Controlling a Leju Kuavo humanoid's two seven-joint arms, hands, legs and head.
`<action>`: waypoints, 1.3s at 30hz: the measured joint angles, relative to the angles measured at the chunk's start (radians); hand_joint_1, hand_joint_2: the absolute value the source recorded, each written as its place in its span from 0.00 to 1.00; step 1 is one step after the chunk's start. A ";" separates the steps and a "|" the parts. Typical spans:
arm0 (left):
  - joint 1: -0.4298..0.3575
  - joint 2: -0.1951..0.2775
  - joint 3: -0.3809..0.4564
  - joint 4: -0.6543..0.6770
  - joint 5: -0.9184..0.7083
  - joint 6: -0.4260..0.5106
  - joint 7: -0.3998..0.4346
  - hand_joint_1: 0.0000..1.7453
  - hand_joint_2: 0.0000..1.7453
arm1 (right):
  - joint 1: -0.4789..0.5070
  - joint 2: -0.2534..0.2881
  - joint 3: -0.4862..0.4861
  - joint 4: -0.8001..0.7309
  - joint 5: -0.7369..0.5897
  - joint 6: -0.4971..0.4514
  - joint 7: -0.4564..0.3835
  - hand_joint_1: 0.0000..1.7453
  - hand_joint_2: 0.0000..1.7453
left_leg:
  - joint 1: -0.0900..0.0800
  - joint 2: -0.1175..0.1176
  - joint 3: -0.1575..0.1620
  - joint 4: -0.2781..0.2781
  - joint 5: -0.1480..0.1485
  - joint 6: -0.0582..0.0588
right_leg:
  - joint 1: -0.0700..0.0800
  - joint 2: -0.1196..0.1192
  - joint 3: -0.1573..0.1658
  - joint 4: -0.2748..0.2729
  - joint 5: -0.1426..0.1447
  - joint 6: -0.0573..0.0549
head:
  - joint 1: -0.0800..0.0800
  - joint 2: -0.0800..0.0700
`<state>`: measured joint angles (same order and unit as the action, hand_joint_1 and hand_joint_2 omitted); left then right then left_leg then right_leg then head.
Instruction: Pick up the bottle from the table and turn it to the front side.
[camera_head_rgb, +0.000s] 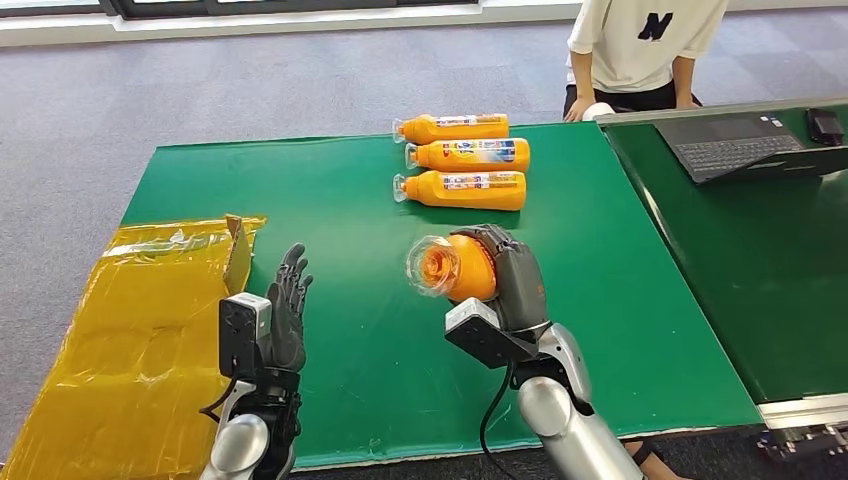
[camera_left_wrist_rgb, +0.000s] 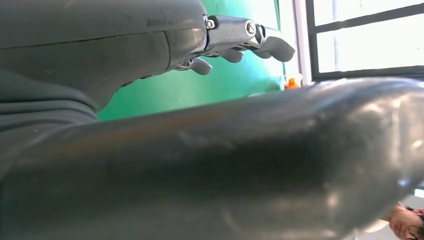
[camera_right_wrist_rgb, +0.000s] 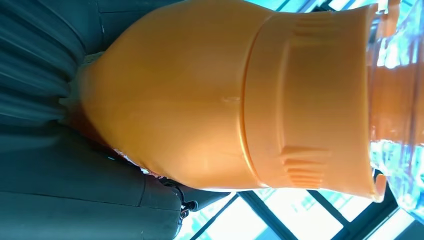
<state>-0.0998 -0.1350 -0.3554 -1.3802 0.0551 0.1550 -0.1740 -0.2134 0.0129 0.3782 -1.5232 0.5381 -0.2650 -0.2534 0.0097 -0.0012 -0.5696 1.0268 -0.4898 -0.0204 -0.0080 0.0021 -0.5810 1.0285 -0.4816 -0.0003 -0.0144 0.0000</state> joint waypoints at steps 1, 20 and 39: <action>-0.002 0.000 0.000 0.003 0.000 0.000 -0.001 0.00 0.00 | -0.004 0.001 0.000 0.000 -0.010 0.004 -0.002 1.00 1.00 | 0.000 0.000 0.000 0.000 0.000 0.000 | 0.000 0.000 0.000 0.000 0.000 0.000 | 0.000 0.000; -0.053 0.006 -0.042 0.066 -0.053 -0.022 -0.062 0.00 0.00 | -0.083 0.017 -0.029 0.062 -0.317 0.150 -0.051 1.00 1.00 | 0.000 0.000 0.000 0.000 0.000 0.000 | 0.000 0.000 0.000 0.000 0.000 0.000 | 0.000 0.000; -0.128 0.003 -0.102 0.122 -0.214 -0.087 -0.075 0.00 1.00 | -0.153 0.120 -0.039 0.151 -0.674 0.290 -0.093 1.00 1.00 | 0.000 0.000 -0.001 0.000 0.001 -0.001 | 0.000 0.000 -0.001 0.000 0.001 0.000 | 0.000 0.000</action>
<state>-0.2278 -0.1319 -0.4579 -1.2578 -0.1584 0.0679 -0.2492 -0.3660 0.1326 0.3391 -1.3727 -0.1364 0.0254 -0.3461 0.0097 -0.0013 -0.5704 1.0268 -0.4889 -0.0212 -0.0080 0.0020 -0.5816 1.0288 -0.4808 -0.0002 -0.0142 0.0000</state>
